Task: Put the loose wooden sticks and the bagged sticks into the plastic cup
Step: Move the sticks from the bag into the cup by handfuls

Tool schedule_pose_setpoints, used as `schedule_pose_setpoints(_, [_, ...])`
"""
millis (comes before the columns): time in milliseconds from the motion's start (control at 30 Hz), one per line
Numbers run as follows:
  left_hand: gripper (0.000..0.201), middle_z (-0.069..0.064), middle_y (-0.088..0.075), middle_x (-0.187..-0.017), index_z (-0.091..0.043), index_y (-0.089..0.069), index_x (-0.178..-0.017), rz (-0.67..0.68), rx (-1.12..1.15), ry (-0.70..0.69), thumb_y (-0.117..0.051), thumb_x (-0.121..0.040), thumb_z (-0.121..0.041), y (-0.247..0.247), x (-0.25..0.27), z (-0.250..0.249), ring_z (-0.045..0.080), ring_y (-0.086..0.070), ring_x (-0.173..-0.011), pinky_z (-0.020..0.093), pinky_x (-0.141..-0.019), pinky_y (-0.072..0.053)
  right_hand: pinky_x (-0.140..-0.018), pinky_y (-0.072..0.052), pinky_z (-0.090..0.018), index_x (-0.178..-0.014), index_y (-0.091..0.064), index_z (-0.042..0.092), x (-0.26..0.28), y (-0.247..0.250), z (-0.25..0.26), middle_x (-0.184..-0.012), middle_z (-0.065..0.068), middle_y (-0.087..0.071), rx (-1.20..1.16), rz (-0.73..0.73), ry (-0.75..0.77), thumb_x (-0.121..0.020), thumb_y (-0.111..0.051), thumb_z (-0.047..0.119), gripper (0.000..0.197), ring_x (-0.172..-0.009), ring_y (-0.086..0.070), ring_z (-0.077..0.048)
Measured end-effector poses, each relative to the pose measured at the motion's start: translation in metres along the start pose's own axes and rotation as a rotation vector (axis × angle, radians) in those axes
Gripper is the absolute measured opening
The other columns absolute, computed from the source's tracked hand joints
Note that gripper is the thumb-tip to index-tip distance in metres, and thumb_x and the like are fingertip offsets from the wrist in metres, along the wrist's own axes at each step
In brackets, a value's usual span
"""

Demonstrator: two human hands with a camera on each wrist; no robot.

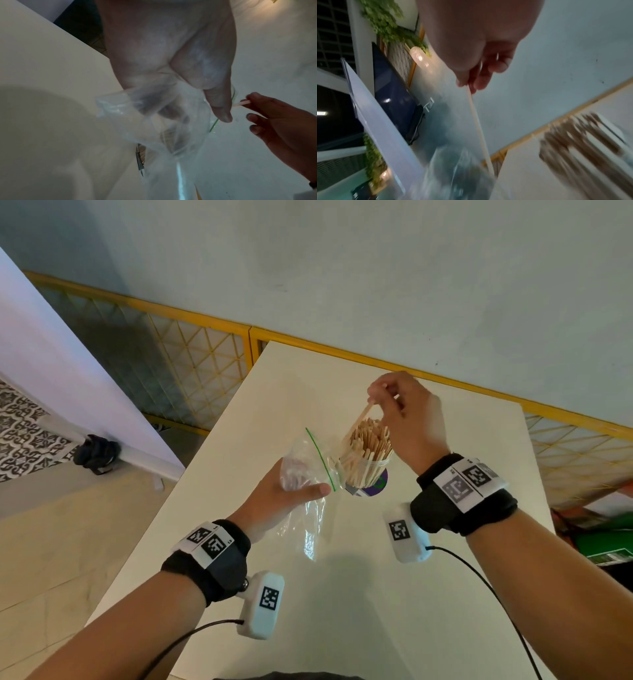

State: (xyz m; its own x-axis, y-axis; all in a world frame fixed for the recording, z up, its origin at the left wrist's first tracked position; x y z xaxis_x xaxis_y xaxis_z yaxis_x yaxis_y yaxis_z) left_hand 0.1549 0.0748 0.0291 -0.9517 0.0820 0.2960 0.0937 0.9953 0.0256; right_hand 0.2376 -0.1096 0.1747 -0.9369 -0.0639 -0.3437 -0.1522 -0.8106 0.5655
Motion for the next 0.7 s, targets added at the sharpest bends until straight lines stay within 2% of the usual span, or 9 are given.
schedule_pose_setpoints(67, [0.07,-0.006,-0.06,-0.105,-0.027,-0.055,-0.115,-0.027,0.023,0.006,-0.091,-0.058,-0.047,0.003,-0.002,0.0,0.012,-0.061,-0.093,0.02,-0.076,-0.045,-0.057,-0.052,-0.036,-0.095,-0.062,0.022,-0.015,0.022,0.004,-0.085,0.01,-0.069,0.075,-0.145,0.069,-0.095,-0.051,0.035,0.017,-0.059,-0.062,-0.016])
schedule_pose_setpoints(133, [0.079,-0.005,-0.058,-0.11,-0.028,-0.052,-0.12,-0.031,0.031,0.009,-0.087,-0.053,-0.053,0.004,-0.004,0.0,0.013,-0.058,-0.096,0.024,-0.079,-0.044,-0.054,-0.045,-0.03,-0.097,-0.064,0.021,-0.026,0.032,0.0,-0.088,0.007,-0.07,0.203,-0.205,0.098,-0.095,-0.049,0.036,0.021,-0.062,-0.059,-0.017])
schedule_pose_setpoints(233, [0.09,-0.002,-0.057,-0.105,-0.024,-0.046,-0.127,-0.026,0.081,0.025,-0.078,-0.05,-0.056,0.003,-0.004,-0.004,0.01,-0.057,-0.087,0.023,-0.077,-0.044,-0.058,-0.035,-0.024,-0.103,-0.064,0.023,-0.031,0.014,-0.023,-0.094,0.007,-0.071,0.405,-0.099,0.056,-0.096,-0.048,0.036,0.022,-0.072,-0.064,-0.019])
schedule_pose_setpoints(333, [0.087,0.002,-0.059,-0.104,-0.025,-0.043,-0.128,-0.001,0.152,0.073,-0.073,-0.051,-0.053,0.001,-0.009,-0.003,0.015,-0.054,-0.084,0.028,-0.083,-0.042,-0.06,-0.039,-0.024,-0.117,-0.053,0.022,-0.021,-0.014,-0.049,-0.098,0.007,-0.071,0.425,0.013,0.013,-0.097,-0.047,0.034,0.024,-0.075,-0.067,-0.021])
schedule_pose_setpoints(433, [0.065,0.011,-0.057,-0.1,-0.029,-0.047,-0.111,-0.034,0.267,0.12,-0.068,-0.051,-0.044,0.004,-0.016,0.001,0.018,-0.049,-0.074,0.039,-0.081,-0.034,-0.059,-0.038,-0.025,-0.119,-0.051,0.018,-0.017,-0.018,-0.051,-0.096,0.004,-0.071,0.415,-0.015,0.028,-0.098,-0.046,0.029,0.024,-0.073,-0.067,-0.025])
schedule_pose_setpoints(533, [0.061,0.01,-0.057,-0.097,-0.03,-0.047,-0.109,-0.034,0.274,0.119,-0.065,-0.052,-0.045,0.005,-0.019,0.004,0.017,-0.048,-0.07,0.037,-0.077,-0.032,-0.058,-0.033,-0.024,-0.123,-0.051,0.017,-0.024,-0.01,-0.038,-0.094,0.002,-0.069,0.429,-0.06,0.074,-0.098,-0.045,0.025,0.027,-0.072,-0.064,-0.023])
schedule_pose_setpoints(633, [0.065,0.007,-0.057,-0.095,-0.029,-0.046,-0.112,-0.031,0.27,0.124,-0.065,-0.052,-0.046,0.005,-0.022,0.007,0.017,-0.047,-0.072,0.039,-0.08,-0.03,-0.059,-0.039,-0.025,-0.128,-0.047,0.022,-0.027,-0.021,-0.037,-0.097,0.003,-0.069,0.552,0.084,0.091,-0.099,-0.044,0.025,0.03,-0.077,-0.066,-0.023])
schedule_pose_setpoints(700, [0.064,0.007,-0.058,-0.095,-0.031,-0.046,-0.111,-0.026,0.268,0.134,-0.065,-0.051,-0.046,0.002,-0.024,0.008,0.017,-0.047,-0.072,0.039,-0.08,-0.031,-0.063,-0.046,-0.027,-0.125,-0.05,0.025,-0.019,-0.034,-0.053,-0.101,0.003,-0.07,0.614,0.191,0.061,-0.098,-0.043,0.027,0.028,-0.085,-0.067,-0.023])
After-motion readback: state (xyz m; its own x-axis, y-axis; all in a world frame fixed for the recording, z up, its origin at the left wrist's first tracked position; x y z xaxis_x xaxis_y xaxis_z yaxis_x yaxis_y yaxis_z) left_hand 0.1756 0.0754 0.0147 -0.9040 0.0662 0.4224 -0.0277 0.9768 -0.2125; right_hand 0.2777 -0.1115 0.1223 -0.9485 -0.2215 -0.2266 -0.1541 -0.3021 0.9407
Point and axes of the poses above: each hand's wrist, its own x-axis away from the middle knuckle, its own y-axis out of the back of the hand, z = x × y, the point moved 8 cm from there along -x, towards the middle knuckle
